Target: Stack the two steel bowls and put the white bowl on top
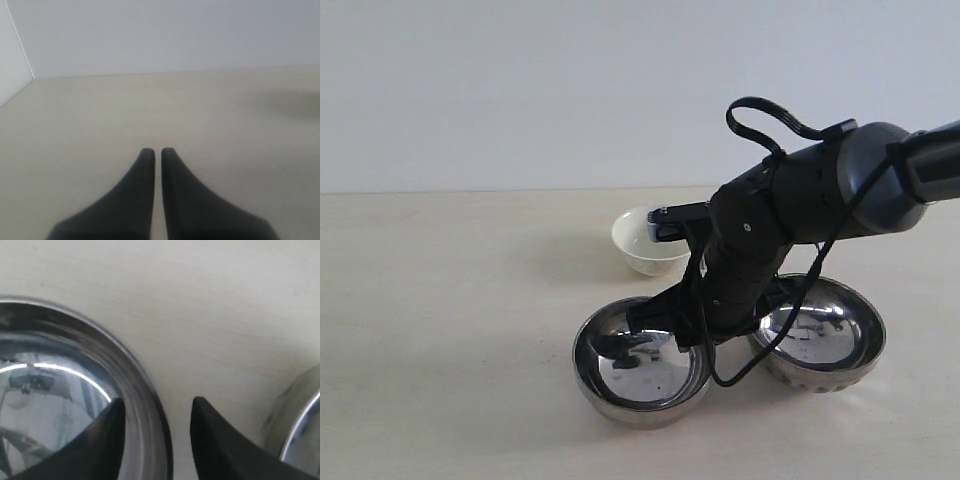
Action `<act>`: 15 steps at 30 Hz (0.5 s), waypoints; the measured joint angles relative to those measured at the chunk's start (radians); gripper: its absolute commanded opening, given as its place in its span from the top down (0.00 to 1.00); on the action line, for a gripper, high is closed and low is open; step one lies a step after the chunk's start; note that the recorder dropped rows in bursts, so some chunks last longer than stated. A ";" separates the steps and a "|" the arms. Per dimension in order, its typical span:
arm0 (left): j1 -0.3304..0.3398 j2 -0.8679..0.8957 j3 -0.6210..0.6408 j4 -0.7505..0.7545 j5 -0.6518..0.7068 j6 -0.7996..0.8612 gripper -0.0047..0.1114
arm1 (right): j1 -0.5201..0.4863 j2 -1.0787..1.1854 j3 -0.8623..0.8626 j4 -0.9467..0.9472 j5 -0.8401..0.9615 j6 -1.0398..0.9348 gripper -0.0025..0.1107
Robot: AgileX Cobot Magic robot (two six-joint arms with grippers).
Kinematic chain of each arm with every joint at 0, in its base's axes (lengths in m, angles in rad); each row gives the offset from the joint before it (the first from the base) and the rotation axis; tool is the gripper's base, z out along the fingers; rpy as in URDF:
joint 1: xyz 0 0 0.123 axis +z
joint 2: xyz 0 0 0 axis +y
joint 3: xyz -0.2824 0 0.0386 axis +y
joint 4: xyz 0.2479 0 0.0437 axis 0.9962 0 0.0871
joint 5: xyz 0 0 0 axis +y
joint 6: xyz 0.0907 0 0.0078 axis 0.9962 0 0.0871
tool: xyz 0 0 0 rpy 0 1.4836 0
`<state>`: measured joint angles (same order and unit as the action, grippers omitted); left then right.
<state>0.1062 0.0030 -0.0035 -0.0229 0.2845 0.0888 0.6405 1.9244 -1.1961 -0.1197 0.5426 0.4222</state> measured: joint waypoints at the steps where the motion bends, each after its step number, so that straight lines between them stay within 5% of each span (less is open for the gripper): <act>1: 0.000 0.000 0.000 0.000 0.000 0.000 0.92 | 0.000 0.000 0.000 -0.005 -0.002 0.000 0.65; 15: 0.000 0.000 0.000 0.000 0.000 0.000 0.92 | 0.000 -0.059 -0.009 -0.054 -0.053 0.000 0.65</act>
<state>0.1062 0.0030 -0.0035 -0.0229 0.2845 0.0888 0.6405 1.8657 -1.2052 -0.1739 0.4892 0.4222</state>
